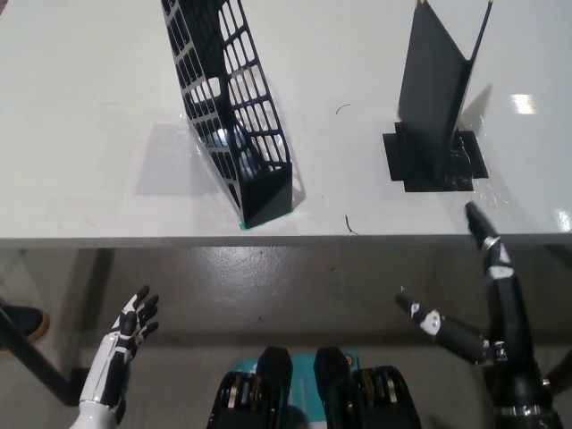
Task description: A notebook is kept standing on the table on the right hand side and a black shelf is kept on the left hand side and the robot uses its right hand to grab the notebook and places it in the shelf
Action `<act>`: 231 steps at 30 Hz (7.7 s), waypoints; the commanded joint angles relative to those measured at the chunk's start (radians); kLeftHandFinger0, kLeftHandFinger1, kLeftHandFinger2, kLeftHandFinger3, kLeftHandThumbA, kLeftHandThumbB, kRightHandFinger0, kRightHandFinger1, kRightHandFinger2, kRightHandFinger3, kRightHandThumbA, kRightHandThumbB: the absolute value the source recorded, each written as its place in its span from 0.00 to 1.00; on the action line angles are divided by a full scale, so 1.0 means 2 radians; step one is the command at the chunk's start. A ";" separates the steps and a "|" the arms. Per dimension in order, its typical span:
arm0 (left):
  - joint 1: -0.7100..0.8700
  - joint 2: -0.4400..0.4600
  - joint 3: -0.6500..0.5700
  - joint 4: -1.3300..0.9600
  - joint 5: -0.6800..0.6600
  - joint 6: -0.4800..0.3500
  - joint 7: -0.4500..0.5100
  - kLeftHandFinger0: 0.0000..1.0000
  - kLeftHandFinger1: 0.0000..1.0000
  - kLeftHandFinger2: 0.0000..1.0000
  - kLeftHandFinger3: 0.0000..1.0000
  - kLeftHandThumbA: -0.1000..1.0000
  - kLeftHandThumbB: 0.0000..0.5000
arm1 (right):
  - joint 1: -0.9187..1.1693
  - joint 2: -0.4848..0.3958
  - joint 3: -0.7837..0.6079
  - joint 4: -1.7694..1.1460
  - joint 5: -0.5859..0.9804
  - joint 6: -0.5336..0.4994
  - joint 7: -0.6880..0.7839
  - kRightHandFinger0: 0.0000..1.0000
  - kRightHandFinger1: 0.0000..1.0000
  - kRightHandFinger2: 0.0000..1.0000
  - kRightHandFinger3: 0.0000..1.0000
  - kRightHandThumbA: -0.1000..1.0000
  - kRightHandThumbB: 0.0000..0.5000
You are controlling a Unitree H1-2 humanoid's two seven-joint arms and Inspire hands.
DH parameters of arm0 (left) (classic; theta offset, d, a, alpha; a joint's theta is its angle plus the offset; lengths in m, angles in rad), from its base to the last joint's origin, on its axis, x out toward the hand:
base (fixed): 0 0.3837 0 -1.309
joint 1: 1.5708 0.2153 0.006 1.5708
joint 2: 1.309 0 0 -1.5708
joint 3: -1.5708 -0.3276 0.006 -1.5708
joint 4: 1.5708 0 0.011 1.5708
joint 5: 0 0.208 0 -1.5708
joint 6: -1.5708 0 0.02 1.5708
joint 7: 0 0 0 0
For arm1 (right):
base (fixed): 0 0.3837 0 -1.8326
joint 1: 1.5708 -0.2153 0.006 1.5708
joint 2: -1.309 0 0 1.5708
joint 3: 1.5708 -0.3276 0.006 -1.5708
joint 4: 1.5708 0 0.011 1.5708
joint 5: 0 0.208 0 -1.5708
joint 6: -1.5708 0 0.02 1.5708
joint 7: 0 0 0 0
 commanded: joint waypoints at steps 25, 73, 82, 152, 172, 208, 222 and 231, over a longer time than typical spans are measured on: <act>0.002 0.002 0.007 0.007 -0.018 -0.041 -0.012 1.00 1.00 1.00 1.00 1.00 0.30 | -0.232 0.002 -0.107 0.180 0.071 0.045 -0.049 1.00 1.00 1.00 1.00 1.00 0.91; 0.017 0.002 0.013 0.018 -0.029 -0.058 -0.012 1.00 1.00 1.00 1.00 1.00 0.28 | -0.587 -0.010 -0.216 0.721 0.204 -0.019 -0.143 0.00 0.19 0.61 0.67 0.00 0.25; 0.020 0.005 0.010 0.017 -0.031 -0.055 -0.018 1.00 1.00 1.00 1.00 1.00 0.23 | -0.555 -0.014 -0.110 0.624 0.108 -0.048 -0.205 0.00 0.14 0.53 0.58 0.00 0.25; 0.007 0.017 -0.004 0.023 -0.020 -0.049 -0.030 1.00 1.00 1.00 1.00 1.00 0.40 | -0.595 0.103 0.020 0.390 -0.073 0.096 -0.197 0.00 0.20 0.69 0.81 0.00 0.22; 0.006 0.016 -0.007 0.024 -0.016 -0.046 -0.033 1.00 1.00 1.00 1.00 1.00 0.39 | -0.597 0.098 0.015 0.432 -0.065 0.073 -0.231 0.00 0.20 0.63 0.75 0.00 0.22; -0.003 0.014 -0.011 0.012 -0.007 -0.027 -0.032 1.00 1.00 1.00 1.00 1.00 0.40 | -0.678 0.143 0.005 0.689 0.001 -0.022 -0.267 0.18 0.38 0.76 0.77 0.36 0.49; -0.002 0.017 -0.010 0.005 -0.004 -0.024 -0.030 1.00 1.00 1.00 1.00 1.00 0.43 | -0.663 0.131 0.049 0.653 -0.015 -0.009 -0.233 1.00 1.00 1.00 1.00 1.00 0.93; -0.002 0.018 -0.008 0.003 -0.007 -0.021 -0.031 1.00 1.00 1.00 1.00 1.00 0.41 | -0.643 0.103 0.052 0.576 -0.023 -0.006 -0.225 1.00 1.00 1.00 1.00 1.00 0.86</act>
